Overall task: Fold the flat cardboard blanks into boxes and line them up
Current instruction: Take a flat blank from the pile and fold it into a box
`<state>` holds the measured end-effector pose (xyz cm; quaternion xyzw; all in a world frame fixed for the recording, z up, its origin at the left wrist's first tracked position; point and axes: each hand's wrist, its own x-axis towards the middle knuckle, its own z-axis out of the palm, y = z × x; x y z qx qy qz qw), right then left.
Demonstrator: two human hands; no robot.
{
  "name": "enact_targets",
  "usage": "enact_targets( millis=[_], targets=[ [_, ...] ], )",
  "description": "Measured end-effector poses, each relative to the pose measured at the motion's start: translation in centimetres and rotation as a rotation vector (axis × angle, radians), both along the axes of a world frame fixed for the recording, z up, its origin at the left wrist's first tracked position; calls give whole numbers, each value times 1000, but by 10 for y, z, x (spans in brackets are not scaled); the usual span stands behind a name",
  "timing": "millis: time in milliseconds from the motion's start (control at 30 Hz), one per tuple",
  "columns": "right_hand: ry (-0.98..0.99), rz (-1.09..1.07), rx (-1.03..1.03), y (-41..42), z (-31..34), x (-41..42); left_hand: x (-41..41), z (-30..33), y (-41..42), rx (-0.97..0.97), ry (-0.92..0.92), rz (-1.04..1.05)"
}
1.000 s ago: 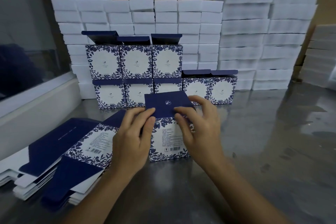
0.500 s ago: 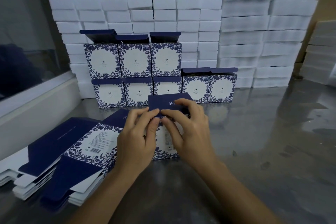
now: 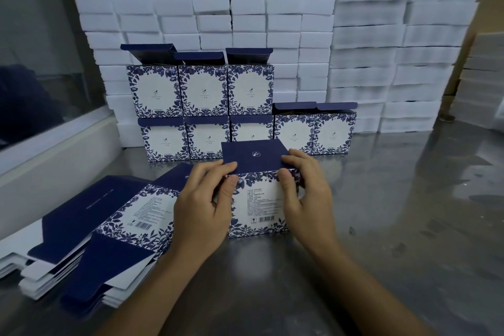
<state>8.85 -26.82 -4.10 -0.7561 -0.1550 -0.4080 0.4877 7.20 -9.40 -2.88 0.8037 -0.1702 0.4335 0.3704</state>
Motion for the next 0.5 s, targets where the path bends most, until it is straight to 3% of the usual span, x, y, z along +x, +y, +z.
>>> enact_targets(
  millis=[300,400,500],
  targets=[
    [69,92,183,-2,4,0,2,-4,3,18,10,2],
    [184,180,402,-5,9,0,2,-5,4,-9,28,17],
    [334,212,355,-6,8,0,2,-5,3,-28,57,-1]
  ],
)
